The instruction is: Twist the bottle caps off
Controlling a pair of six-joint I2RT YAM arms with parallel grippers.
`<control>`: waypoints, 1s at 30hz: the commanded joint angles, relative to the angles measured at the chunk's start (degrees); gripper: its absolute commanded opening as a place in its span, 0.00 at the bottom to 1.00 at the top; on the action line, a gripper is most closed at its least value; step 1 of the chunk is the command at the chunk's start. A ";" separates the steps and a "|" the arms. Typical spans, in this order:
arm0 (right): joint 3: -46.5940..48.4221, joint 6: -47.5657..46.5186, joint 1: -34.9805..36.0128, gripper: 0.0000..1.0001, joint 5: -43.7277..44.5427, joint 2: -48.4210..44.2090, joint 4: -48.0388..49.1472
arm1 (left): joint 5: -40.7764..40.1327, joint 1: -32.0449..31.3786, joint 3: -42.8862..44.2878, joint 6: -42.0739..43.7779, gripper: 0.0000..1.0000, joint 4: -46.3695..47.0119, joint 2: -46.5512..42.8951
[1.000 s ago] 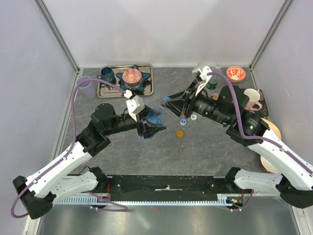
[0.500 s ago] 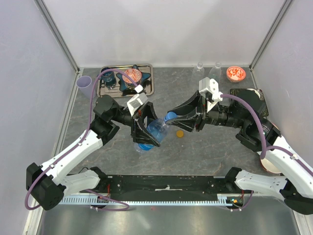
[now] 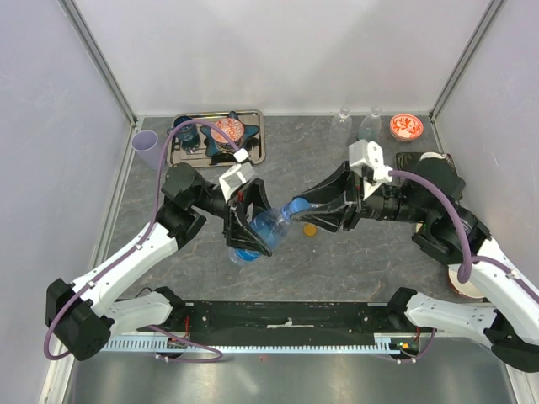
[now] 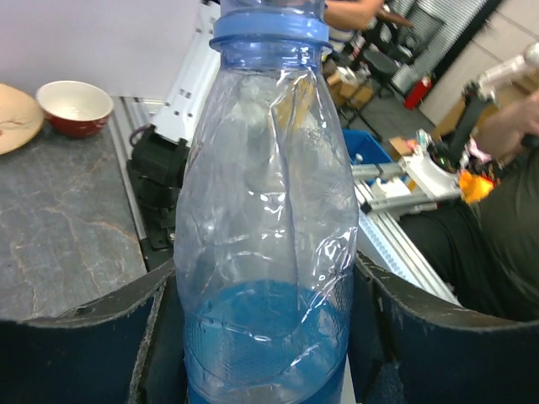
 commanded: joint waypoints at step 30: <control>-22.81 22.86 0.53 0.00 48.92 38.36 15.59 | -79.46 1.53 -12.30 22.81 0.30 -39.12 -34.75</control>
